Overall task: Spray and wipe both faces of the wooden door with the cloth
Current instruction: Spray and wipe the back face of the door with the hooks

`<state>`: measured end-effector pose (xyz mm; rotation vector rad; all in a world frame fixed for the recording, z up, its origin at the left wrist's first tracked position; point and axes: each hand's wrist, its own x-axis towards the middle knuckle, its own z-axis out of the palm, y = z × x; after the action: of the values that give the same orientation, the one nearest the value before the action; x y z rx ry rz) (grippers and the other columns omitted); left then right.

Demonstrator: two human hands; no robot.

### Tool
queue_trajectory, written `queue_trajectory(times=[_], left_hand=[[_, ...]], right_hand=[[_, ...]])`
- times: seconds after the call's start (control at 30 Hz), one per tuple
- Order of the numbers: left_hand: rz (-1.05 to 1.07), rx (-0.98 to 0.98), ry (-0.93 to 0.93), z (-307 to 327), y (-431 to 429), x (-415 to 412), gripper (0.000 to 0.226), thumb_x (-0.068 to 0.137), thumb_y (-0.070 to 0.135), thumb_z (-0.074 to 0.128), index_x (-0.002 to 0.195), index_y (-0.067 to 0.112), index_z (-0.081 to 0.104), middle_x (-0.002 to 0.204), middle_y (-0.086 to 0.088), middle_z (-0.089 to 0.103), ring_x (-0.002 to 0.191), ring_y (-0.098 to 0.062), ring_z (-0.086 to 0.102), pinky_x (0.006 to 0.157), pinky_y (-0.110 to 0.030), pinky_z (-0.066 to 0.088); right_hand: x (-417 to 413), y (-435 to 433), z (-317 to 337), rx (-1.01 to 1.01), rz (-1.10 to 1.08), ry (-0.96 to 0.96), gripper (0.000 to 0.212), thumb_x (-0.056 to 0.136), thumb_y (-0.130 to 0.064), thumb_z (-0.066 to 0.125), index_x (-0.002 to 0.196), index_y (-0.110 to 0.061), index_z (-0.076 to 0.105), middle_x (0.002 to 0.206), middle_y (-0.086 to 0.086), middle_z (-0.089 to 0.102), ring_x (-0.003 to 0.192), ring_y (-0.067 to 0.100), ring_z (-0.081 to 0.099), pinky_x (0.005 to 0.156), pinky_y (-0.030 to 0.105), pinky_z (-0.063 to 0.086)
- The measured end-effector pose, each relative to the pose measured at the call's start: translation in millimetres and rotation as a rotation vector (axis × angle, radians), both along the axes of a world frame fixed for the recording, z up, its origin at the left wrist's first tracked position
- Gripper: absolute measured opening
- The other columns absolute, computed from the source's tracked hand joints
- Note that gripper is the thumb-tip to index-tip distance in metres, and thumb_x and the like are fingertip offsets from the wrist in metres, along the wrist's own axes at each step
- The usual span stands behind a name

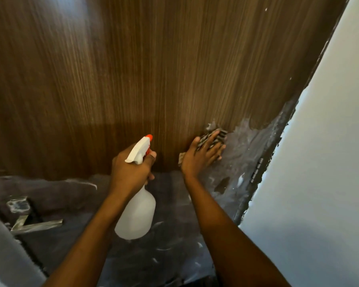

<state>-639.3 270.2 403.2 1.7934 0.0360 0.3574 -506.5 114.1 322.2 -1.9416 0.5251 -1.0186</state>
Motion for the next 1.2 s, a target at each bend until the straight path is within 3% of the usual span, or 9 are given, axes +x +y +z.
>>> queue_trajectory(times=[0.17, 0.43, 0.53, 0.6, 0.67, 0.8, 0.9, 1.1, 1.2], left_hand=[[-0.011, 0.241, 0.067, -7, -16, 1, 0.061, 0.076, 0.040, 0.072, 0.128, 0.014, 0.052, 0.122, -0.009, 0.060, 0.112, -0.030, 0.056, 0.097, -0.041, 0.047], [-0.197, 0.107, 0.227, -24, -32, -2, 0.039, 0.083, 0.035, 0.065, 0.119, 0.020, 0.056, 0.121, -0.008, 0.061, 0.105, -0.025, 0.058, 0.094, -0.037, 0.046], [-0.211, -0.047, 0.241, -26, -27, 2, 0.009, 0.087, 0.026, 0.063, 0.093, 0.023, 0.056, 0.108, -0.017, 0.065, 0.077, -0.022, 0.062, 0.075, -0.038, 0.055], [-0.204, -0.088, 0.225, -26, -26, 6, 0.012, 0.088, 0.023, 0.063, 0.098, 0.024, 0.057, 0.098, -0.015, 0.067, 0.063, -0.019, 0.060, 0.055, -0.028, 0.053], [-0.202, -0.089, 0.200, -24, -30, 8, 0.021, 0.085, 0.024, 0.066, 0.102, 0.023, 0.055, 0.095, -0.012, 0.067, 0.060, -0.023, 0.063, 0.052, -0.030, 0.054], [-0.241, -0.041, 0.197, -20, -57, 10, 0.029, 0.079, 0.028, 0.069, 0.103, 0.018, 0.055, 0.093, -0.013, 0.067, 0.066, -0.031, 0.065, 0.066, -0.041, 0.058], [-0.216, -0.009, 0.137, -17, -76, 16, 0.033, 0.079, 0.028, 0.070, 0.107, 0.022, 0.053, 0.097, -0.007, 0.065, 0.076, -0.026, 0.065, 0.070, -0.037, 0.057], [-0.157, -0.037, 0.097, -12, -111, 23, 0.034, 0.080, 0.026, 0.069, 0.109, 0.021, 0.053, 0.092, -0.009, 0.065, 0.069, -0.020, 0.063, 0.056, -0.023, 0.047], [-0.159, -0.033, 0.106, -16, -134, 26, 0.041, 0.080, 0.027, 0.068, 0.116, 0.012, 0.056, 0.089, -0.010, 0.065, 0.065, -0.017, 0.063, 0.051, -0.019, 0.044]], right_hand=[[0, -21, 31, 0.015, 0.002, -0.028, 0.064, 0.100, -0.047, 0.021, 0.157, -0.025, 0.002, 0.166, 0.013, 0.001, 0.154, 0.026, -0.005, 0.123, 0.047, -0.008], [-1, -55, 46, 0.266, -0.025, 0.034, 0.057, 0.107, -0.043, 0.025, 0.159, -0.027, 0.007, 0.167, 0.008, -0.005, 0.153, 0.021, -0.011, 0.123, 0.046, -0.010], [1, -17, 65, -0.106, -0.026, -0.015, 0.059, 0.103, -0.047, 0.026, 0.157, -0.024, 0.018, 0.165, 0.017, 0.004, 0.153, 0.032, -0.002, 0.120, 0.045, -0.010], [-4, 5, 35, -0.485, 0.018, -0.067, 0.063, 0.101, -0.048, 0.028, 0.157, -0.025, 0.013, 0.164, 0.020, 0.012, 0.151, 0.039, 0.005, 0.121, 0.050, -0.004], [-14, 3, -13, -0.587, 0.038, 0.008, 0.068, 0.101, -0.048, 0.032, 0.158, -0.027, 0.001, 0.164, 0.017, 0.010, 0.152, 0.038, 0.007, 0.122, 0.055, 0.006], [-20, -85, -20, 0.138, -0.088, 0.131, 0.068, 0.104, -0.049, 0.032, 0.152, -0.030, -0.013, 0.167, 0.010, -0.002, 0.154, 0.030, 0.001, 0.123, 0.054, 0.007], [5, -136, 39, 0.276, -0.141, 0.043, 0.062, 0.106, -0.047, 0.024, 0.159, -0.024, 0.003, 0.167, 0.012, -0.002, 0.154, 0.027, -0.004, 0.123, 0.050, -0.001], [15, -90, 21, -0.483, -0.055, -0.137, 0.062, 0.102, -0.051, 0.025, 0.157, -0.022, 0.021, 0.161, 0.020, 0.021, 0.150, 0.041, 0.015, 0.121, 0.056, 0.010], [8, -120, -24, -0.480, -0.045, -0.077, 0.063, 0.104, -0.051, 0.019, 0.159, -0.023, 0.005, 0.162, 0.019, 0.021, 0.149, 0.039, 0.018, 0.121, 0.056, 0.015]])
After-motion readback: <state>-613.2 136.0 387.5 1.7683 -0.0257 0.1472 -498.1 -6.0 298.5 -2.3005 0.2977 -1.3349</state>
